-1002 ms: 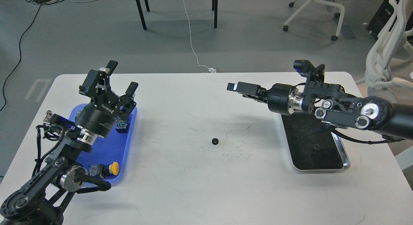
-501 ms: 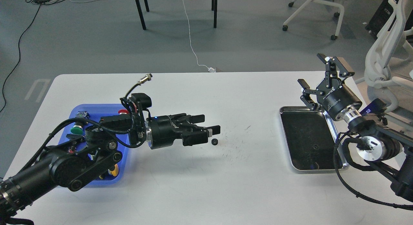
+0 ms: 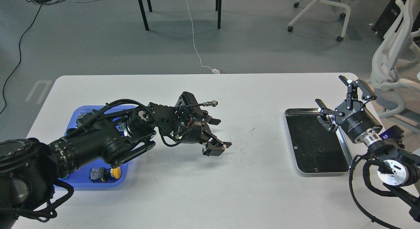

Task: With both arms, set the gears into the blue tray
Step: 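Reach the left gripper from the blue tray toward the black part, then close the left gripper on the black part on the table, then carry the black part into the blue tray and release it, then lift the left gripper away and move the right gripper to the metal tray, then grasp another small black part in the metal tray with the right gripper, then carry the black part with the right gripper toward the table center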

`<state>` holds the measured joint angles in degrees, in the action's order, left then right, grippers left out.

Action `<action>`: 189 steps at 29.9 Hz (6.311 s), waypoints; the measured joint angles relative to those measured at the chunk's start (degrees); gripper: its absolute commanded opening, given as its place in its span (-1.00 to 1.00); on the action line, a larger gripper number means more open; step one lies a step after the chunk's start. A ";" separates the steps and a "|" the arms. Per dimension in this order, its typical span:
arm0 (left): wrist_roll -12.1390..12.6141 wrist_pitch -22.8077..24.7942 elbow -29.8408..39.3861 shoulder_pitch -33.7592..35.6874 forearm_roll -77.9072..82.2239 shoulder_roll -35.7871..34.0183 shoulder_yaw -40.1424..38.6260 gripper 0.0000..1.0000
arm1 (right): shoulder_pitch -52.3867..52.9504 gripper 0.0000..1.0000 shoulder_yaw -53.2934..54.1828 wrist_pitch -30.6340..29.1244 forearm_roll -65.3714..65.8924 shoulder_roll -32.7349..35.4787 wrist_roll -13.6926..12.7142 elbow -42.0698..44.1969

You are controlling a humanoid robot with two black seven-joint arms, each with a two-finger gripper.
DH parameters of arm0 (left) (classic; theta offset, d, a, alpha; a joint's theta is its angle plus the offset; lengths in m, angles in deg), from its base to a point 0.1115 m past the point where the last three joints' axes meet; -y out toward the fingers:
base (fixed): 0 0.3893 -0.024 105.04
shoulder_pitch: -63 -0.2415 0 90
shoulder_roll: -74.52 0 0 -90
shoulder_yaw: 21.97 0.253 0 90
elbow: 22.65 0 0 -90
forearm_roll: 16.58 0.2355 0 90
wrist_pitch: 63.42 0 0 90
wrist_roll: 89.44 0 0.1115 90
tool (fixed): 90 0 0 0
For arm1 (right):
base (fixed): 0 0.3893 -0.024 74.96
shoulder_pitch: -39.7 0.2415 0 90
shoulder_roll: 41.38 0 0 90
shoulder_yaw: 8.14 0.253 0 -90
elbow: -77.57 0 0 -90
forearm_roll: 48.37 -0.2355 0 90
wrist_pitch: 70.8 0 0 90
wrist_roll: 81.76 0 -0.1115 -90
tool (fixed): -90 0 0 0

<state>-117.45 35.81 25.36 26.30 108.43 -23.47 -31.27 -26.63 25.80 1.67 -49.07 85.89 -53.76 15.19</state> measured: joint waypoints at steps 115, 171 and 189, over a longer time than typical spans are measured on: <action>0.28 -2.10 24.59 -33.30 -82.79 -14.90 -42.82 0.96 | 7.41 0.97 -6.14 -0.67 40.01 14.39 -0.01 -6.58; 1.11 2.17 24.92 -35.99 -82.63 -12.14 -45.32 0.96 | 47.72 -0.54 -66.45 -1.89 93.17 -1.95 -0.01 8.36; 1.28 2.19 25.50 -35.99 -82.64 -12.24 -45.28 0.96 | 53.53 -0.62 -65.36 -1.81 91.48 -0.30 0.04 4.66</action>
<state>-116.17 37.99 50.87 -9.68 25.79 -35.72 -76.55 26.90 -39.56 -0.14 42.41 85.59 -53.73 19.85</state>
